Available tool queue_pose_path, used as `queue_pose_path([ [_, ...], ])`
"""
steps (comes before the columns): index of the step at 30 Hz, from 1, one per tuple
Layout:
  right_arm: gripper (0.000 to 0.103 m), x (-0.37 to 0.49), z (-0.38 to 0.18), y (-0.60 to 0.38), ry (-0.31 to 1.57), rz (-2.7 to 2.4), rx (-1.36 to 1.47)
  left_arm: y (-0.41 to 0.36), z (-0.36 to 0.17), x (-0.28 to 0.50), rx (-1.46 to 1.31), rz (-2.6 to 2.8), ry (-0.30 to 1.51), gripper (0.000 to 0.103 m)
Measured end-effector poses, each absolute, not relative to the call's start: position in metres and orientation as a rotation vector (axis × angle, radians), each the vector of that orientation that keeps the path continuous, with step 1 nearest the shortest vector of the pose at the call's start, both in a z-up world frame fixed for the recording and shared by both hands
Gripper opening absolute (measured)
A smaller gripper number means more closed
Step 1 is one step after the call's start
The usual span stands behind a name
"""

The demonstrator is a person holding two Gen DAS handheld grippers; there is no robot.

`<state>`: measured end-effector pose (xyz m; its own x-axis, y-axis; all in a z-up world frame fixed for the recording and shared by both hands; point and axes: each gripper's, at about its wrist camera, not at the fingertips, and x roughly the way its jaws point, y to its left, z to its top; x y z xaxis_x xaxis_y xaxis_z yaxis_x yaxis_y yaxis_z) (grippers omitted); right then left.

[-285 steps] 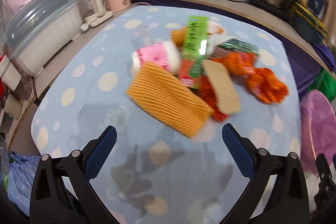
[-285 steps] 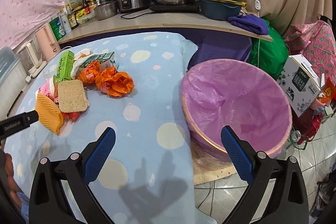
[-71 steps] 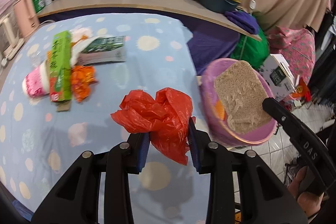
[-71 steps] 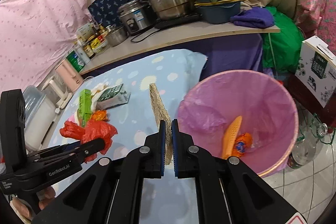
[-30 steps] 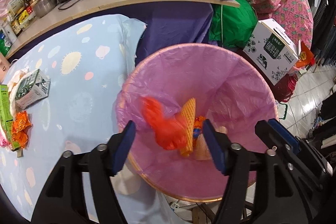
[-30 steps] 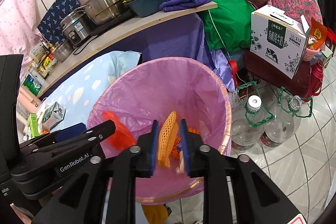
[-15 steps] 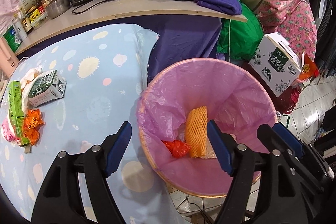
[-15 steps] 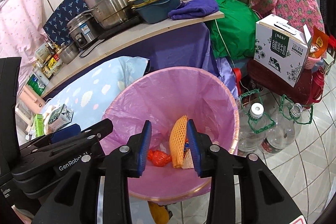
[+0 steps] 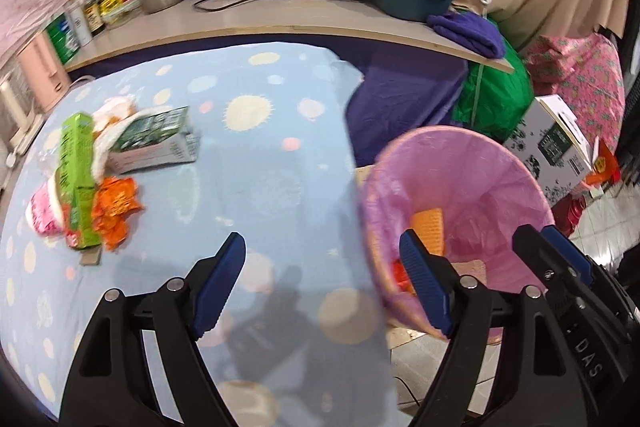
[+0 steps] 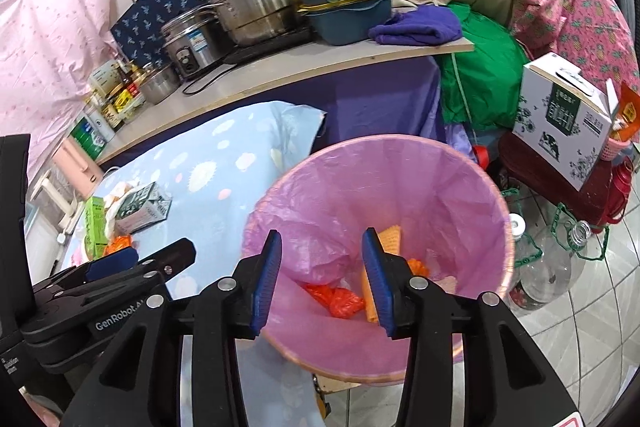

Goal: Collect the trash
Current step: 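Move both grippers back over the remaining items on the table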

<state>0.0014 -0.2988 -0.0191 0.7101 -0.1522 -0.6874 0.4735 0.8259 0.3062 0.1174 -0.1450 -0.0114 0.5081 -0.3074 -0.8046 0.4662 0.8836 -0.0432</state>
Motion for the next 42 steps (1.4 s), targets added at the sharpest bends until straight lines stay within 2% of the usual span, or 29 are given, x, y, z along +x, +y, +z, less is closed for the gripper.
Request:
queue_pose_path([
  [4,0.044,0.017,-0.017,-0.277,0.716,-0.314,0.465,-0.103,-0.011,0.129,0.148,-0.393,0.933,0.075],
  [23,0.046,0.127,-0.028,-0.104,0.825,0.047,0.289,0.097,-0.029,0.176,-0.031,-0.025,0.988,0.082],
  [32,0.046,0.176,-0.04,-0.058,0.863,0.119,0.267,0.131,-0.041,0.194,-0.08,0.008,1.005,0.082],
  [42,0.046,0.206,-0.06,-0.046,0.895,0.114,0.248,0.135,-0.051,0.206,-0.098,-0.01,1.025,0.082],
])
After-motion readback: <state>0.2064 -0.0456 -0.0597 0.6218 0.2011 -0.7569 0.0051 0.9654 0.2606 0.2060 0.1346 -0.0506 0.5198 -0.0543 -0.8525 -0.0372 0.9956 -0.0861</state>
